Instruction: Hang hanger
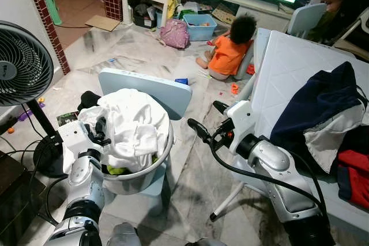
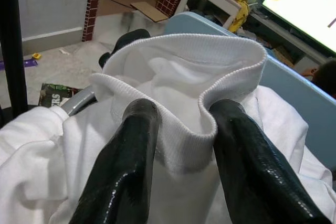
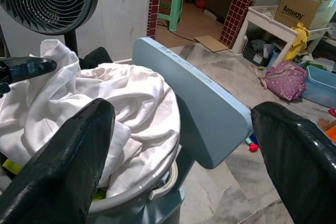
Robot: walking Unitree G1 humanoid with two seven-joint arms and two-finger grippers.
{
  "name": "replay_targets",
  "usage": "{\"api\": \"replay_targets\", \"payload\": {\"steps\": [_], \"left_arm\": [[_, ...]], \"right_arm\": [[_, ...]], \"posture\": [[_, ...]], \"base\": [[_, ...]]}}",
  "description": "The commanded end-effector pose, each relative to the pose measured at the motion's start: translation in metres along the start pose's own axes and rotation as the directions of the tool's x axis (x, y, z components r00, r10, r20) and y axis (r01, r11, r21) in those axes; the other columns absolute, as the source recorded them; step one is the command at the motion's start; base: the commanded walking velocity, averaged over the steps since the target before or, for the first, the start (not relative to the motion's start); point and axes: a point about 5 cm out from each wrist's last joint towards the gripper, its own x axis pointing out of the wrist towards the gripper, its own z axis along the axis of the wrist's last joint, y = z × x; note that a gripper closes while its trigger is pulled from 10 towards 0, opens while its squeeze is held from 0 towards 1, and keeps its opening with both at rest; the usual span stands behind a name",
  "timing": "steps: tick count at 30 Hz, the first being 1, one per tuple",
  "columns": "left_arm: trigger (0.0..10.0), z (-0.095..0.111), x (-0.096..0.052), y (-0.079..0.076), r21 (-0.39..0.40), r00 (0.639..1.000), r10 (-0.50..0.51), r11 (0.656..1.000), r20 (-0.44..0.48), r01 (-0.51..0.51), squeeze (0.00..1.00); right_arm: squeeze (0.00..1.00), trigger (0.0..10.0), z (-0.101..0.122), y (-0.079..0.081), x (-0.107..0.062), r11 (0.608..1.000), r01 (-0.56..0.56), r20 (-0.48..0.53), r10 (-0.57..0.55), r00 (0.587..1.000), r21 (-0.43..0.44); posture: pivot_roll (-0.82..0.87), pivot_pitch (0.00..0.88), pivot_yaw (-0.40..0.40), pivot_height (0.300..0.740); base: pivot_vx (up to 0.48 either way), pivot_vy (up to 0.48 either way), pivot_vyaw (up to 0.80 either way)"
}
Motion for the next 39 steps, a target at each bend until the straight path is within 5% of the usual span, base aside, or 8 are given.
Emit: {"api": "replay_targets", "payload": {"steps": [1,26,36,37,38,39], "left_arm": [[0.0,0.0,0.002,-0.006,0.009,1.0,-0.023,1.0,-0.002,0.023,0.0],[0.0,-0.002,0.001,-0.006,0.002,1.0,-0.029,1.0,-0.008,0.029,0.0],[0.0,0.013,0.005,-0.017,0.167,0.991,-0.131,0.978,0.038,0.123,0.0],[2.5,0.011,0.006,-0.015,0.189,0.992,-0.123,0.975,0.021,0.117,0.0],[10.0,0.008,0.005,-0.012,0.181,0.995,-0.101,0.978,0.0,0.099,0.0],[10.0,0.005,0.005,-0.01,0.174,0.996,-0.085,0.981,-0.015,0.086,0.0]], "right_arm": [[0.0,10.0,0.003,-0.005,-0.003,1.0,0.013,0.008,-0.013,1.0,-0.02],[0.0,10.0,0.003,-0.004,-0.002,1.0,0.012,0.006,-0.012,1.0,-0.017],[0.0,10.0,0.002,-0.004,0.0,1.0,0.017,0.011,-0.017,1.0,-0.012],[0.0,10.0,0.002,-0.003,0.002,1.0,0.016,0.012,-0.016,1.0,-0.011],[0.0,10.0,0.002,-0.002,0.002,1.0,0.014,0.015,-0.014,1.0,-0.009],[0.0,10.0,0.003,-0.002,0.003,1.0,0.013,0.017,-0.013,1.0,-0.008]], "posture": [[-0.03,0.035,-0.131,0.74],[-0.03,0.044,-0.126,0.74],[-0.01,0.038,-0.124,0.74],[0.0,0.038,-0.123,0.74],[0.0,0.037,-0.122,0.74],[0.0,0.037,-0.122,0.74]], "base": [[0.0,0.0,0.0],[0.0,0.0,0.0],[0.0,0.0,0.0],[0.0,0.0,0.0],[0.0,0.0,0.0],[0.0,0.0,0.0]]}}
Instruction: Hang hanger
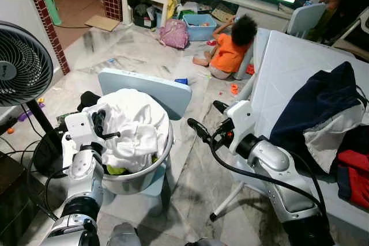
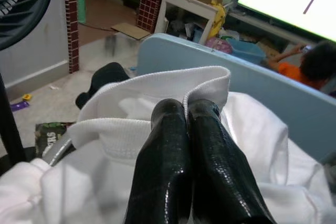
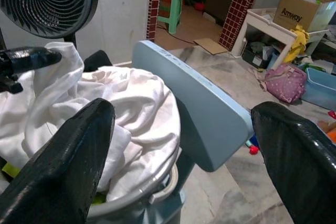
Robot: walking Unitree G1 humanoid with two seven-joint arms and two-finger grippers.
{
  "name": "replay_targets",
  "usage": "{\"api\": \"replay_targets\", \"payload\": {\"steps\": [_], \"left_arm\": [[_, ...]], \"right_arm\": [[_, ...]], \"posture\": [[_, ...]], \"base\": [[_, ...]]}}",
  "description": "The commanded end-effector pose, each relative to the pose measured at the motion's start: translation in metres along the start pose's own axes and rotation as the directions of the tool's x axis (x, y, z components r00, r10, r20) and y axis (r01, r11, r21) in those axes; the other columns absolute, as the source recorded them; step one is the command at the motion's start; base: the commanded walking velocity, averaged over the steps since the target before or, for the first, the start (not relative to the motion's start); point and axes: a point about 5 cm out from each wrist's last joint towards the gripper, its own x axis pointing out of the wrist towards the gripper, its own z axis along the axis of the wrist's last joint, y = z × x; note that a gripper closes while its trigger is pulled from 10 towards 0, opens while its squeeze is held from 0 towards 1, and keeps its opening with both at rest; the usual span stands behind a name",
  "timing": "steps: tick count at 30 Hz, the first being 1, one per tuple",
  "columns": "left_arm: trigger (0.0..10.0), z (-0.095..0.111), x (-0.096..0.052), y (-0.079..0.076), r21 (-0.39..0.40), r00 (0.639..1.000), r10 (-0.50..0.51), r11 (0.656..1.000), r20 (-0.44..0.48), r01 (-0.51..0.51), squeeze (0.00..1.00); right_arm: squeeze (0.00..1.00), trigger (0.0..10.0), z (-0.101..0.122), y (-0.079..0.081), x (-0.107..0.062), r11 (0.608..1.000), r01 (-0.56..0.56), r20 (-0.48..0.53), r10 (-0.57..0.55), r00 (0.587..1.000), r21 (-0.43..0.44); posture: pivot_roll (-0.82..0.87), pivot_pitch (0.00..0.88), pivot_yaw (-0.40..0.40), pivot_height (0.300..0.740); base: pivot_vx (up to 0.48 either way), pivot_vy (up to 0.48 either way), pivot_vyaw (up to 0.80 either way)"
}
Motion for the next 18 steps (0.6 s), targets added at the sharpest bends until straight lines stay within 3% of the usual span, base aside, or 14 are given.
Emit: {"api": "replay_targets", "payload": {"steps": [1,18], "left_arm": [[10.0,-0.01,-0.002,-0.001,-0.009,0.998,0.006,1.0,-0.057,-0.007,1.0],[10.0,-0.016,-0.015,0.009,-0.065,0.999,0.044,0.997,-0.023,-0.045,1.0]], "right_arm": [[0.0,10.0,0.001,-0.003,0.001,1.0,0.011,0.0,-0.011,1.0,-0.013],[0.0,10.0,0.001,-0.005,-0.001,1.0,0.013,0.0,-0.013,1.0,-0.017]], "posture": [[0.0,0.037,-0.122,0.74],[0.0,0.034,-0.119,0.74]], "base": [[0.0,0.0,0.0],[0.0,0.0,0.0]]}}
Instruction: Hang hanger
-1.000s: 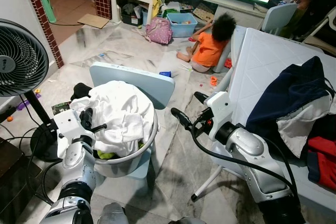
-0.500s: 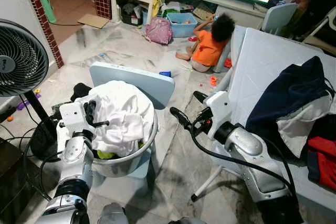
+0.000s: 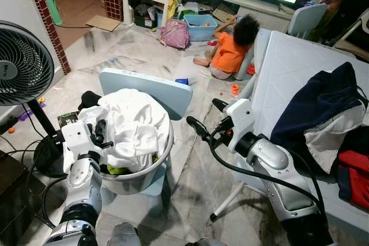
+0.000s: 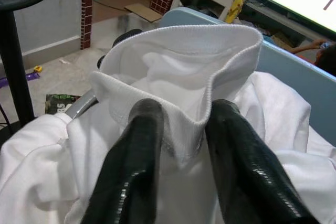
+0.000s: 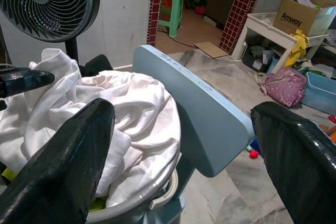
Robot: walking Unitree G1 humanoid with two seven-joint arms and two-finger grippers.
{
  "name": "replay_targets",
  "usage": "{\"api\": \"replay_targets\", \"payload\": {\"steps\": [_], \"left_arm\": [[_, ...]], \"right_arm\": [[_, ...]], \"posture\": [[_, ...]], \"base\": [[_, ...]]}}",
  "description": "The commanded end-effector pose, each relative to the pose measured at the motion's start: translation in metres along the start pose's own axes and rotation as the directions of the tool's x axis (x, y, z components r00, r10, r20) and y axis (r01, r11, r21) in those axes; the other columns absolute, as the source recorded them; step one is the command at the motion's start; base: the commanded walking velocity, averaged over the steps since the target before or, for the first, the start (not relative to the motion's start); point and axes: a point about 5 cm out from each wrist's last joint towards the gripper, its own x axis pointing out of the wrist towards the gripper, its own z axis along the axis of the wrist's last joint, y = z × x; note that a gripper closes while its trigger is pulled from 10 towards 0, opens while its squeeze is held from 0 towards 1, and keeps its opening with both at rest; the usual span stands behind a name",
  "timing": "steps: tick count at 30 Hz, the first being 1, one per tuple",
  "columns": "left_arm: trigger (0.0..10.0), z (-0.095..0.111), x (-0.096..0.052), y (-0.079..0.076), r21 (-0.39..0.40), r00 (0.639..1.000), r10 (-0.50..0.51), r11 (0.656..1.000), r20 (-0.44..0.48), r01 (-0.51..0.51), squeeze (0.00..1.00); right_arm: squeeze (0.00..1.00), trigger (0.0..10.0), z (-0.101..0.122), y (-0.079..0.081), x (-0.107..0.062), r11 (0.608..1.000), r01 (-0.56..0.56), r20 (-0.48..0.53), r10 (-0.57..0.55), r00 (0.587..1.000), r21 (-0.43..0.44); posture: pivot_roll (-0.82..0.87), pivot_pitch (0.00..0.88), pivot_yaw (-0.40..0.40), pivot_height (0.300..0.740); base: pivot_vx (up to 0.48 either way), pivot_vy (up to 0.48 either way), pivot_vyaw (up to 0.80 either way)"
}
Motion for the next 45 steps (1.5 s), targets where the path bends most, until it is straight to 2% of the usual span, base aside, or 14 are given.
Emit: {"api": "replay_targets", "payload": {"steps": [1,6,12,13,14,15,16,38,45], "left_arm": [[10.0,0.001,-0.002,-0.001,0.003,1.0,-0.012,1.0,0.017,0.012,1.0],[10.0,-0.005,-0.005,0.005,0.01,1.0,0.012,1.0,-0.01,-0.012,1.0],[10.0,-0.012,-0.002,0.008,-0.027,0.996,0.038,0.999,-0.075,-0.04,1.0],[7.1,-0.012,-0.001,0.008,-0.034,0.996,0.039,0.999,-0.079,-0.042,0.09],[1.6,-0.012,0.0,0.007,-0.045,0.996,0.038,0.998,-0.079,-0.041,0.0],[1.6,-0.012,0.0,0.007,-0.054,0.996,0.036,0.998,-0.079,-0.041,0.0],[0.0,-0.011,0.002,0.007,-0.058,0.996,0.041,0.997,-0.082,-0.046,0.0],[0.0,-0.001,0.012,-0.001,-0.042,0.998,0.028,0.999,-0.054,-0.03,0.0],[0.0,0.006,0.016,-0.004,0.011,1.0,-0.007,1.0,-0.029,0.008,0.0]], "right_arm": [[0.0,10.0,-0.001,-0.005,-0.002,1.0,0.013,-0.008,-0.013,1.0,-0.011],[0.0,10.0,-0.001,-0.005,-0.001,1.0,0.014,-0.009,-0.014,1.0,-0.012],[0.0,10.0,0.0,-0.007,-0.002,1.0,0.016,-0.007,-0.016,1.0,-0.016],[0.0,10.0,0.0,-0.007,-0.003,1.0,0.018,-0.008,-0.018,1.0,-0.017],[0.0,10.0,0.0,-0.008,-0.004,1.0,0.019,-0.009,-0.019,1.0,-0.018],[0.0,10.0,0.0,-0.008,-0.004,1.0,0.02,-0.009,-0.02,1.0,-0.019],[0.0,10.0,0.0,-0.008,-0.005,1.0,0.021,-0.01,-0.022,1.0,-0.02],[0.0,10.0,0.001,-0.01,-0.004,0.999,0.026,-0.012,-0.026,1.0,-0.025],[0.0,10.0,0.0,-0.009,0.001,0.999,0.029,-0.004,-0.029,1.0,-0.019]], "posture": [[0.0,0.034,-0.119,0.74],[0.0,0.035,-0.12,0.74],[-0.02,0.039,-0.12,0.74],[-0.02,0.039,-0.12,0.74],[-0.02,0.039,-0.12,0.74],[-0.03,0.039,-0.119,0.74],[-0.04,0.039,-0.119,0.74],[-0.04,0.035,-0.12,0.74],[-0.02,0.011,-0.11,0.74]], "base": [[0.0,0.0,0.0],[0.0,0.0,0.0],[0.0,0.0,0.0],[0.0,0.0,0.0],[0.0,0.0,0.0],[0.0,0.0,0.0],[0.0,0.0,0.0],[0.0,0.0,0.0],[0.0,0.0,0.0]]}}
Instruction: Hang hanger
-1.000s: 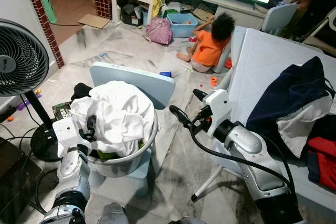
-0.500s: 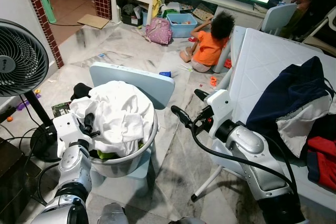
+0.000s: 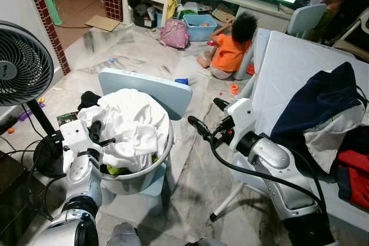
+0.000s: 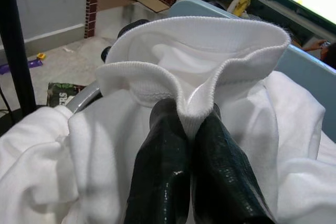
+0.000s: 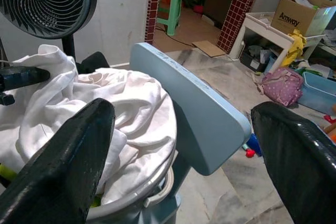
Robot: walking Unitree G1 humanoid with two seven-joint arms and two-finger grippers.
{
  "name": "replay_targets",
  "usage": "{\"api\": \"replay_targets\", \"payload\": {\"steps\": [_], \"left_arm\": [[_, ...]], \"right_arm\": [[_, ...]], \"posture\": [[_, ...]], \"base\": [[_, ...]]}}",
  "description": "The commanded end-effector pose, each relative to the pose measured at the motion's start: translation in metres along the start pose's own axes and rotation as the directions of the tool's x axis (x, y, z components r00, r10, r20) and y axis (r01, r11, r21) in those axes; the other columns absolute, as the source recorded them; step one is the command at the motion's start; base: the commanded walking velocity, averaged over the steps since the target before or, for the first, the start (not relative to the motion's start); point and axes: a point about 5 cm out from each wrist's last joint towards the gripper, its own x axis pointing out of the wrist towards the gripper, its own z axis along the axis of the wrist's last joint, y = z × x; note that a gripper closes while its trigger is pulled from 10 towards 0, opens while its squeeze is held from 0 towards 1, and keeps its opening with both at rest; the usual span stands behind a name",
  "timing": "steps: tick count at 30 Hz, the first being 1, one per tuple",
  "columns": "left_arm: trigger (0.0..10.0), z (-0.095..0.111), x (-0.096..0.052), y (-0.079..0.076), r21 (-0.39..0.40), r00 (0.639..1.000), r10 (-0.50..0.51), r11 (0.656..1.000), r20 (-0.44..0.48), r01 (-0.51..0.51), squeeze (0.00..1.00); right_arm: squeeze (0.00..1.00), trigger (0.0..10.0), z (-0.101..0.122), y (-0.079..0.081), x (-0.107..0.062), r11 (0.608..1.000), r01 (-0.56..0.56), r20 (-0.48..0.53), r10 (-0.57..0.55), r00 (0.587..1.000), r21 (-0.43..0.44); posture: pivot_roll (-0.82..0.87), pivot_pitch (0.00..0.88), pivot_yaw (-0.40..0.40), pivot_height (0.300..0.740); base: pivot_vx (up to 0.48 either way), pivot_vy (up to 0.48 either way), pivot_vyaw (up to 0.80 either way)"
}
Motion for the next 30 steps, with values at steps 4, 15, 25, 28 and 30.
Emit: {"api": "replay_targets", "payload": {"steps": [4,15,25,28,30], "left_arm": [[0.0,0.011,0.006,-0.007,0.073,0.997,-0.061,0.996,0.038,0.058,0.0],[0.0,0.065,0.023,-0.031,0.219,0.962,-0.211,0.96,0.172,0.172,0.0],[0.0,0.131,0.017,-0.1,0.461,0.796,-0.551,0.791,0.25,0.403,0.0],[0.0,0.124,0.007,-0.115,0.571,0.735,-0.658,0.672,0.165,0.473,0.0],[0.0,0.118,0.001,-0.122,0.579,0.713,-0.689,0.637,0.132,0.509,0.0]], "right_arm": [[0.0,10.0,0.0,-0.007,0.003,0.999,0.035,0.014,-0.035,0.999,-0.005],[0.0,10.0,-0.01,-0.021,0.007,0.984,0.171,0.04,-0.173,0.984,0.055],[0.0,10.0,-0.033,-0.036,0.002,0.849,0.474,-0.04,-0.479,0.877,0.234],[0.0,10.0,-0.035,-0.044,0.0,0.81,0.55,-0.052,-0.552,0.832,0.202],[0.0,10.0,-0.03,-0.045,0.002,0.812,0.534,-0.024,-0.544,0.839,0.236]], "posture": [[-0.01,0.0,-0.101,0.74],[0.04,0.0,-0.035,0.74],[0.07,0.0,-0.007,0.74],[0.07,0.0,0.01,0.74],[0.06,0.0,0.017,0.74]], "base": [[0.0,0.0,0.0],[0.0,0.0,0.0],[0.0,0.0,0.0],[0.0,0.0,0.0],[0.0,0.0,0.0]]}}
